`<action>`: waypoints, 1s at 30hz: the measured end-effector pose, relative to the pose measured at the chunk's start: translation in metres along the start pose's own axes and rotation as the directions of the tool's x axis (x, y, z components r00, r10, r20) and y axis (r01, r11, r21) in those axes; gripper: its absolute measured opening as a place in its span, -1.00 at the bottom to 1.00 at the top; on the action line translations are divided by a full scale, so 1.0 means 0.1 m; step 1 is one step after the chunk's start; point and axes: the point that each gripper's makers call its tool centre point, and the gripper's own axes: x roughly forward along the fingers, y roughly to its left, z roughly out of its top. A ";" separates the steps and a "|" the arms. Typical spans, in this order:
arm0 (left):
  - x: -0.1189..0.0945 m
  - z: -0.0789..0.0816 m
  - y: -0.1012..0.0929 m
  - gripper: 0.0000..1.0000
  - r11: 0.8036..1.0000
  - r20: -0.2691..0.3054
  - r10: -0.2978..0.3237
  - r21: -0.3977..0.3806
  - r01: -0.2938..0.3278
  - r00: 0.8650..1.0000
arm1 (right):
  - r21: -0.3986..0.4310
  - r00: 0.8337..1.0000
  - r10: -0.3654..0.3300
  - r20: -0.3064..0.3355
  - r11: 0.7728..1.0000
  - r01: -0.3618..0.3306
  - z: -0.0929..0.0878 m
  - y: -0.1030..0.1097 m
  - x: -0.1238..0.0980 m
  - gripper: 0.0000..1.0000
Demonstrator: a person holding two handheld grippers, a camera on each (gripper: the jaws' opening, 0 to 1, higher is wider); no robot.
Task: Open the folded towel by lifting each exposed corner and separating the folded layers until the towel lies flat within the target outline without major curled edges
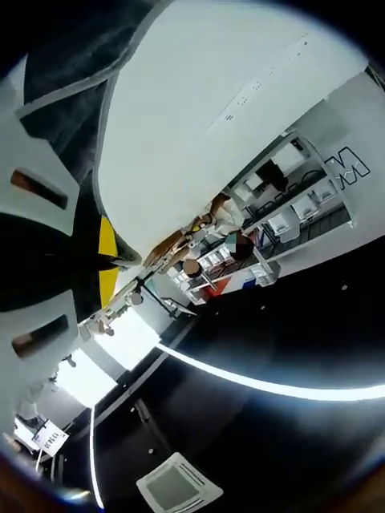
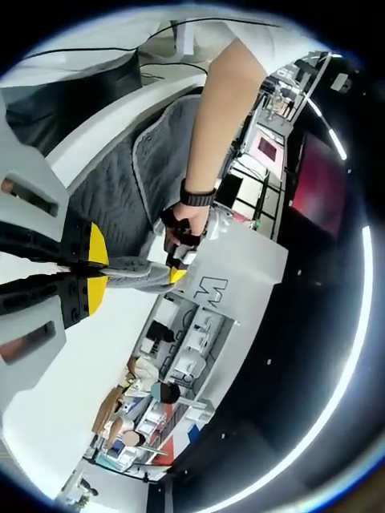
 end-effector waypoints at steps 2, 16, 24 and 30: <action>0.00 -0.02 0.00 -0.98 1.000 -0.002 -0.005 -0.011 0.005 1.000 | 0.002 1.000 -0.002 -0.006 1.000 0.002 -0.02 -0.01 0.00 -1.00; 0.06 -0.10 0.03 -0.98 1.000 -0.008 -0.004 -0.011 0.004 1.000 | 0.024 0.999 -0.025 -0.030 0.999 0.026 -0.15 -0.05 -0.01 -1.00; 0.15 -0.05 -0.08 -0.98 0.999 0.018 -0.034 0.011 0.033 0.999 | 0.027 0.999 -0.045 -0.025 0.999 0.046 -0.17 -0.11 -0.01 -1.00; 0.19 -0.03 -0.11 -0.99 0.999 0.030 -0.044 0.031 0.043 0.999 | 0.033 0.998 -0.062 -0.027 0.997 0.062 -0.19 -0.16 -0.01 -1.00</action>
